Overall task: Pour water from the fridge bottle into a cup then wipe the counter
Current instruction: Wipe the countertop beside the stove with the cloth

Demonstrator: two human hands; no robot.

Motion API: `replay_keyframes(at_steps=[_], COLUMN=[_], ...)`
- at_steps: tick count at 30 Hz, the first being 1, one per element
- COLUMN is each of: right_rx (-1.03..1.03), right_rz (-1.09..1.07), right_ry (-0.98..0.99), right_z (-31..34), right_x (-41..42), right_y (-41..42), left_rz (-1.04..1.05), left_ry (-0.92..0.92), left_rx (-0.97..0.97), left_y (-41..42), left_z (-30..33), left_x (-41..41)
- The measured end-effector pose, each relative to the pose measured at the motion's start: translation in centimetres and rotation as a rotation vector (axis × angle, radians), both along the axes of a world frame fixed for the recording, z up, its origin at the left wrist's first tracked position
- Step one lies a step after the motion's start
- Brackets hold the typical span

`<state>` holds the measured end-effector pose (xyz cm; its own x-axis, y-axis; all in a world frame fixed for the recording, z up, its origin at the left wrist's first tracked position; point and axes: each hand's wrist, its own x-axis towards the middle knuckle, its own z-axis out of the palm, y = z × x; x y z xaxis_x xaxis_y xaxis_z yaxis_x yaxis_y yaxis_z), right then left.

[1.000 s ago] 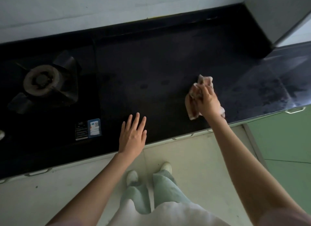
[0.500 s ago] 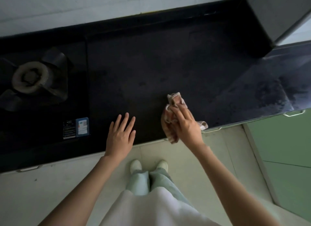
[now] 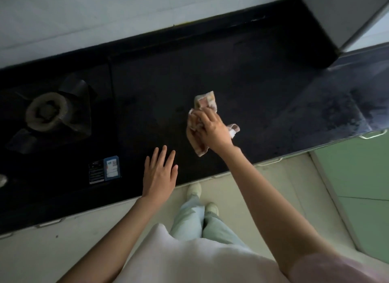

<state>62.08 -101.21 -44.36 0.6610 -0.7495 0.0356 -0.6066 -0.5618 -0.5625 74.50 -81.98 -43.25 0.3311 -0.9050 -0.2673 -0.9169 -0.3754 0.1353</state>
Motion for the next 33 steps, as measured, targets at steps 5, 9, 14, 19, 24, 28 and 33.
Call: replay_keyframes(at_steps=[5, 9, 14, 19, 24, 28, 33], right_rx=[-0.069, -0.076, -0.02, -0.016, -0.073, -0.061, -0.035], right_rz=[-0.093, -0.351, -0.626, -0.583, -0.483, -0.636, -0.829], right_ry=[-0.005, 0.042, 0.069, 0.088, 0.094, 0.096, 0.075], right_z=[-0.3, 0.1, 1.0, 1.1, 0.8, 0.6, 0.5], right_x=[-7.9, -14.5, -16.0, -10.9, -11.1, -16.0, -23.4], right_y=[5.7, 2.9, -7.0, -8.7, -2.4, 0.5, -6.0], left_rz=[-0.114, -0.243, -0.412, -0.521, -0.576, -0.579, -0.576], left_ry=[0.045, 0.08, 0.125, 0.104, 0.06, 0.053, 0.04], left_rx=[-0.068, -0.061, -0.037, -0.011, 0.0, -0.042, -0.031], left_y=[-3.0, -7.1, -12.2, -16.3, -16.9, -16.6, -16.9], left_z=[0.1, 0.4, 0.4, 0.4, -0.6, -1.4, -1.2], left_x=[0.4, -0.4, -2.9, -5.6, -6.1, -5.5, -5.8])
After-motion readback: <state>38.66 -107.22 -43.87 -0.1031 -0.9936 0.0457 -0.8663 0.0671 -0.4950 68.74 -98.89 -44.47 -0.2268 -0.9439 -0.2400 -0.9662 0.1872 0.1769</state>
